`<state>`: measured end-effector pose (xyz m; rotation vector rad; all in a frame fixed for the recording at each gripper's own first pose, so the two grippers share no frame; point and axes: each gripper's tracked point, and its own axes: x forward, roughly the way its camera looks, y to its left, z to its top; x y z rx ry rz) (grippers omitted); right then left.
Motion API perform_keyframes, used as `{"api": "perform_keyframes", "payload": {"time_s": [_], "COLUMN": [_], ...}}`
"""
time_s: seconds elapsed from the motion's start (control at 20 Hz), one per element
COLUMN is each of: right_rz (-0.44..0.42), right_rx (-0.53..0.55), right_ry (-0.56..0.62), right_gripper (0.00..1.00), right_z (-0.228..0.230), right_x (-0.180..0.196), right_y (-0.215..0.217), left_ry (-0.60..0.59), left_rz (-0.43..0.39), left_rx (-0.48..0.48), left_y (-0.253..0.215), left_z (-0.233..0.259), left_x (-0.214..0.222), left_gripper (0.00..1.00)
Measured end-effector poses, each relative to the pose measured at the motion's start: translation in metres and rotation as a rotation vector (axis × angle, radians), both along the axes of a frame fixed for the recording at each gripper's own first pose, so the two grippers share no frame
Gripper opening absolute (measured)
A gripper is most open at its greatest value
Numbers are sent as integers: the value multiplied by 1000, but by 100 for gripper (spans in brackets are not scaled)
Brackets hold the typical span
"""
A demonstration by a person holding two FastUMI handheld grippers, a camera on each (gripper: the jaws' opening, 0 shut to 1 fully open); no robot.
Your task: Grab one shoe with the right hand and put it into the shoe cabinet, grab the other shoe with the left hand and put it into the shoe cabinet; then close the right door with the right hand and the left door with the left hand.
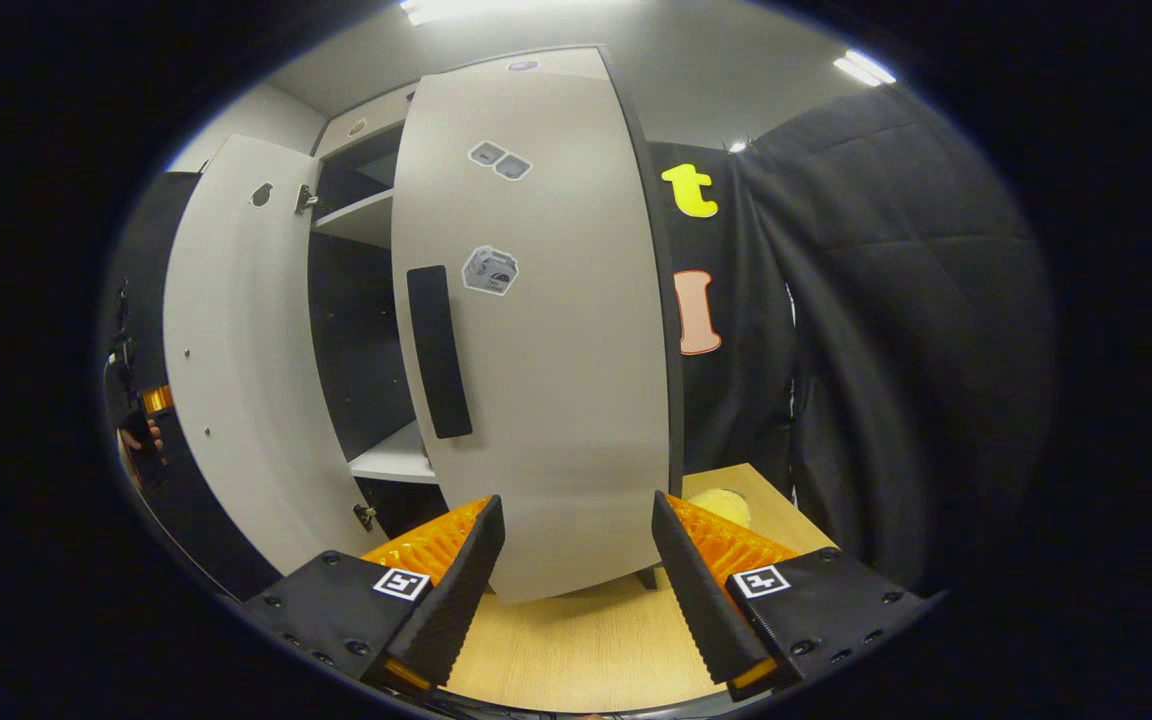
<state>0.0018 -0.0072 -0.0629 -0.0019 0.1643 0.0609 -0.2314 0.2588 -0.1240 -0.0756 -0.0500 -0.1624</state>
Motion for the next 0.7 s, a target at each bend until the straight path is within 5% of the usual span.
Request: {"api": "perform_keyframes", "payload": {"time_s": [0.7], "right_rz": [-171], "right_rx": [-3], "right_ry": [-18], "right_gripper": [96], "right_z": [-4], "right_x": [-2], "right_y": [-63], "left_ry": [6], "left_rz": [-96], "left_rx": [26], "left_y": [-111], "left_z": [0], "left_x": [-5], "left_gripper": [83]}}
